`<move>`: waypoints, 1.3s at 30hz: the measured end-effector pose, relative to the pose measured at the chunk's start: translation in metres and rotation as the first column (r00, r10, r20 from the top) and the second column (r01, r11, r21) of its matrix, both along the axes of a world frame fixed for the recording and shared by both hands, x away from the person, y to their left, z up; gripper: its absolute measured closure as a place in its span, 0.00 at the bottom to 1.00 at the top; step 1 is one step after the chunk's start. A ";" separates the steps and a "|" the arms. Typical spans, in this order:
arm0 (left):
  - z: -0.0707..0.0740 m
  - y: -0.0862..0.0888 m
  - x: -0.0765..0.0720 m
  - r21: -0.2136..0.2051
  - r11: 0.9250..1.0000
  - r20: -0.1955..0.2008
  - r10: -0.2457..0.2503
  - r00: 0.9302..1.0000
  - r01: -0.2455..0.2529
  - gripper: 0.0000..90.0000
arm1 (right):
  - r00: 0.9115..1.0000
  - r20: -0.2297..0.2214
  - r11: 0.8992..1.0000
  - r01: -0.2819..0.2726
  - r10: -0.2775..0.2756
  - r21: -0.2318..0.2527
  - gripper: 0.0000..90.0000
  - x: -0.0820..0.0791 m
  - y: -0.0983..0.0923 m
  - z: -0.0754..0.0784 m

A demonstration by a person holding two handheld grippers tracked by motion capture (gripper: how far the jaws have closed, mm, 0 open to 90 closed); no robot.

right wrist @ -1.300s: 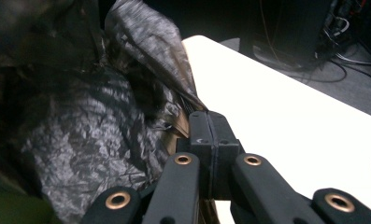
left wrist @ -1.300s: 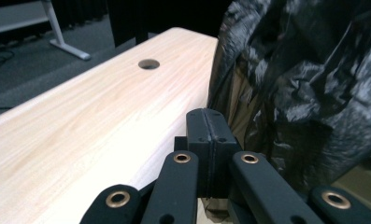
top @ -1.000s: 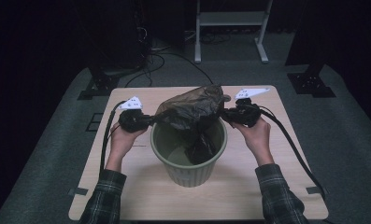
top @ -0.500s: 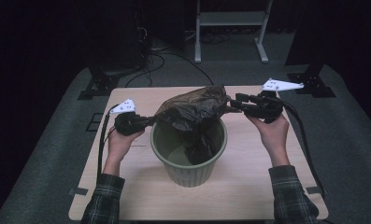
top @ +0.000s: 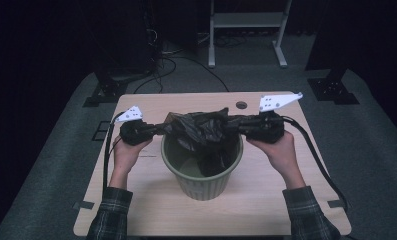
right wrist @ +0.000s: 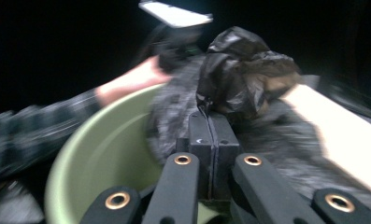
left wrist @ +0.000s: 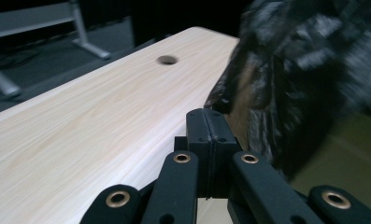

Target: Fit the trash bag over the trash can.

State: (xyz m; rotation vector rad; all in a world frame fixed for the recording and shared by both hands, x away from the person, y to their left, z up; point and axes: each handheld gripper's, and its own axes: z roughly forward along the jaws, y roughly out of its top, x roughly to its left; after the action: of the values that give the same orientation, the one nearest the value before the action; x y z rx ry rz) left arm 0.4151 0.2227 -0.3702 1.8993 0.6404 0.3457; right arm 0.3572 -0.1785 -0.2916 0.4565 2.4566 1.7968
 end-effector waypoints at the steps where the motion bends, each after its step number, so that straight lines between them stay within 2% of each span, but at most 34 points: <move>1: 0.000 0.002 0.000 -0.003 1.000 -0.002 0.008 1.000 -0.008 1.00 | 1.000 0.006 1.000 -0.021 0.021 -0.004 1.00 -0.005 0.002 0.000; 4: -0.001 0.009 0.000 -0.005 0.998 -0.008 0.055 0.998 -0.055 1.00 | 0.995 0.014 0.995 -0.098 0.098 -0.005 1.00 -0.025 0.006 0.000; 6: -0.001 0.013 -0.001 -0.013 0.997 -0.008 0.072 0.997 -0.072 1.00 | 0.988 0.017 0.989 -0.150 0.150 0.009 1.00 -0.036 0.006 0.000; 8: 0.000 0.016 -0.001 -0.013 0.996 -0.008 0.091 0.996 -0.091 1.00 | 0.980 0.023 0.980 -0.199 0.199 0.016 1.00 -0.047 0.004 0.002; 10: 0.000 0.019 -0.002 -0.017 0.995 -0.008 0.102 0.995 -0.102 1.00 | 0.967 0.028 0.967 -0.252 0.252 0.022 1.00 -0.058 0.004 0.003; 12: 0.000 0.020 -0.002 -0.028 0.994 -0.010 0.105 0.994 -0.106 1.00 | 0.958 0.033 0.959 -0.285 0.284 0.011 1.00 -0.065 0.004 0.002; 14: 0.000 0.021 -0.003 -0.027 0.994 -0.007 0.105 0.994 -0.105 1.00 | 0.958 0.031 0.959 -0.284 0.284 -0.012 0.97 -0.068 0.002 0.001; 15: 0.000 0.021 -0.003 -0.028 0.995 -0.003 0.098 0.995 -0.098 1.00 | 0.960 0.037 0.961 -0.276 0.276 -0.010 0.93 -0.068 0.001 0.001; 16: 0.001 0.020 -0.004 -0.032 0.995 0.000 0.092 0.996 -0.092 1.00 | 0.969 0.036 0.969 -0.245 0.245 0.003 0.84 -0.067 -0.003 0.001; 18: 0.001 0.020 -0.004 -0.036 0.996 0.002 0.085 0.996 -0.085 1.00 | 0.975 0.040 0.976 -0.219 0.218 0.019 0.80 -0.065 -0.010 0.003; 19: 0.001 0.020 -0.004 -0.040 0.996 0.004 0.079 0.997 -0.079 1.00 | 0.981 0.055 0.982 -0.188 0.186 0.027 0.75 -0.065 -0.013 0.005; 22: 0.002 0.020 -0.005 -0.049 0.996 0.004 0.076 0.997 -0.075 1.00 | 0.990 0.067 0.991 -0.128 0.124 0.050 0.68 -0.061 -0.023 0.012; 25: 0.004 0.021 -0.006 -0.053 0.996 0.011 0.072 0.997 -0.071 1.00 | 0.994 0.088 0.994 -0.073 0.066 0.082 0.62 -0.057 -0.033 0.021; 27: 0.005 0.021 -0.007 -0.060 0.996 0.018 0.067 0.998 -0.066 1.00 | 0.993 0.109 0.993 -0.046 0.034 0.110 0.61 -0.054 -0.039 0.028; 31: 0.007 0.021 -0.009 -0.070 0.996 0.028 0.059 0.998 -0.057 1.00 | 0.992 0.115 0.989 0.035 -0.052 0.147 0.55 -0.045 -0.047 0.041; 34: 0.009 0.020 -0.011 -0.068 0.996 0.033 0.053 0.998 -0.050 1.00 | 0.992 0.073 0.989 0.090 -0.099 0.120 0.49 -0.031 -0.042 0.043; 39: 0.013 0.021 -0.016 -0.071 0.997 0.047 0.041 0.998 -0.037 1.00 | 0.990 -0.011 0.987 0.140 -0.140 0.081 0.42 -0.018 -0.032 0.033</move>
State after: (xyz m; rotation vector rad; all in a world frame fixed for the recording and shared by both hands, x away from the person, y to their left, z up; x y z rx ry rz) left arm 0.3995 0.2437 -0.3569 1.8079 0.6499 0.3883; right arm 0.3391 -0.2109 -0.2582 0.6233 2.2974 1.8455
